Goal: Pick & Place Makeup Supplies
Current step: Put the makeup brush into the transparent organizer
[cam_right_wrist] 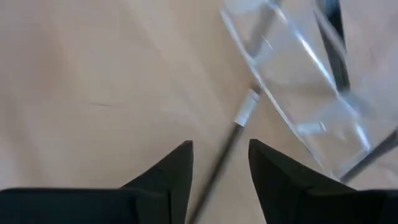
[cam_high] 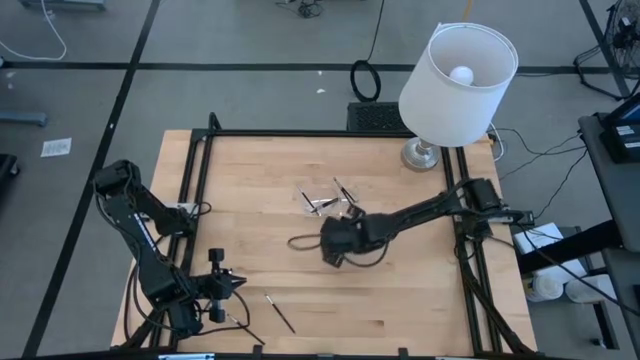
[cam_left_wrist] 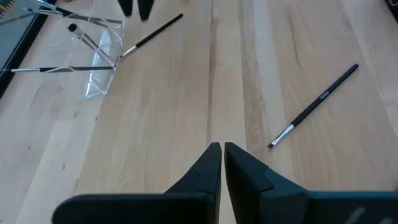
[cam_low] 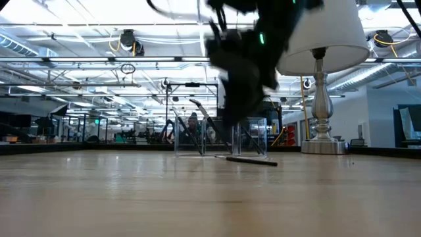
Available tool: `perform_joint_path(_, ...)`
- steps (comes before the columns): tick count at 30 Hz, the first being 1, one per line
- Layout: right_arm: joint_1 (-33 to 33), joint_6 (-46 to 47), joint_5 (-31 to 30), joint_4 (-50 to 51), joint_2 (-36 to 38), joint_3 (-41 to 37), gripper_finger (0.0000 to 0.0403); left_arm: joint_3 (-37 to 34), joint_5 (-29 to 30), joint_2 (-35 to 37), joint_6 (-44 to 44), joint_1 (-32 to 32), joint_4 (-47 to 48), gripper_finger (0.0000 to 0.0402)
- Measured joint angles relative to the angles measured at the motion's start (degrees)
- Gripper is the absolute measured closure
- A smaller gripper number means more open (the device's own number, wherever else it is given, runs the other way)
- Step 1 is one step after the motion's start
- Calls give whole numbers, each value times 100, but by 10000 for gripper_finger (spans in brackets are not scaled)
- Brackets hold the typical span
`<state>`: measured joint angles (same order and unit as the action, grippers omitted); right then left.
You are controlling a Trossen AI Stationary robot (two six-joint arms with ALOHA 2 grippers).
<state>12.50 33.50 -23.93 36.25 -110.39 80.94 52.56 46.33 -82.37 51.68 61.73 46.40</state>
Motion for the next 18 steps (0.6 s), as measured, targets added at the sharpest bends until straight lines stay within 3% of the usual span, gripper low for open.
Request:
perform_joint_path(3,-173,255,94,-1197,264,-1020,249,0,0,0,-58,0,1,371)
perform_joint_path(6,-252,445,472,-2302,424,-1522,242,0,0,0,-95,0,5,371)
perform_joint_path(18,-206,456,612,-2268,79,-1684,243,0,0,-2,-90,0,0,371)
